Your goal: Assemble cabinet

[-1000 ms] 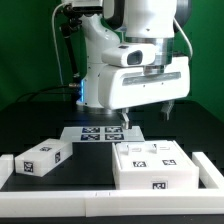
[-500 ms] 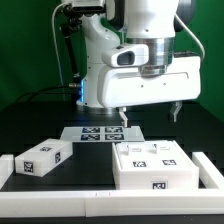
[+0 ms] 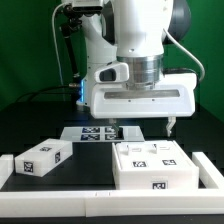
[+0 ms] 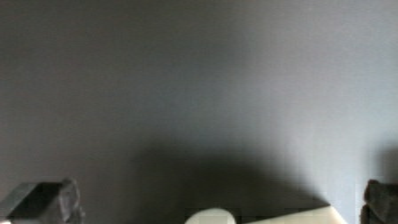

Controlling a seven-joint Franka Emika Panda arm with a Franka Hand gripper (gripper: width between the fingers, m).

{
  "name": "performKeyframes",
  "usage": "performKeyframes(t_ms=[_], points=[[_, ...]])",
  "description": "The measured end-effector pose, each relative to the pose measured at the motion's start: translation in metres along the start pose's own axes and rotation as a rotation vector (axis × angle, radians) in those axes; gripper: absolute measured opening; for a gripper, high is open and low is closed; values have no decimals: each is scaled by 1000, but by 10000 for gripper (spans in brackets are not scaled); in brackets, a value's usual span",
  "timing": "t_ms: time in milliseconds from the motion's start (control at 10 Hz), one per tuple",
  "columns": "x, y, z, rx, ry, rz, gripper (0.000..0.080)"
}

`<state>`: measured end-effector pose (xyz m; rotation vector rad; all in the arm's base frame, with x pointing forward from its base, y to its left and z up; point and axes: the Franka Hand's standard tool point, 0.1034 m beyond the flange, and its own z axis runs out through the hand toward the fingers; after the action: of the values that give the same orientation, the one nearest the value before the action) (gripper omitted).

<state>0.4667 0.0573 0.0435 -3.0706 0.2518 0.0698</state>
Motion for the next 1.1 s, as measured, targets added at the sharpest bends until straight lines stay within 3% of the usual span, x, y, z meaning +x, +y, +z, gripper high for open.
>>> performKeyframes(t_ms=[400, 900, 1100], points=[[-1, -3, 1, -1, -1, -62, 797], [11, 15, 24, 2, 6, -123, 797], [18, 14, 30, 7, 8, -121, 797]])
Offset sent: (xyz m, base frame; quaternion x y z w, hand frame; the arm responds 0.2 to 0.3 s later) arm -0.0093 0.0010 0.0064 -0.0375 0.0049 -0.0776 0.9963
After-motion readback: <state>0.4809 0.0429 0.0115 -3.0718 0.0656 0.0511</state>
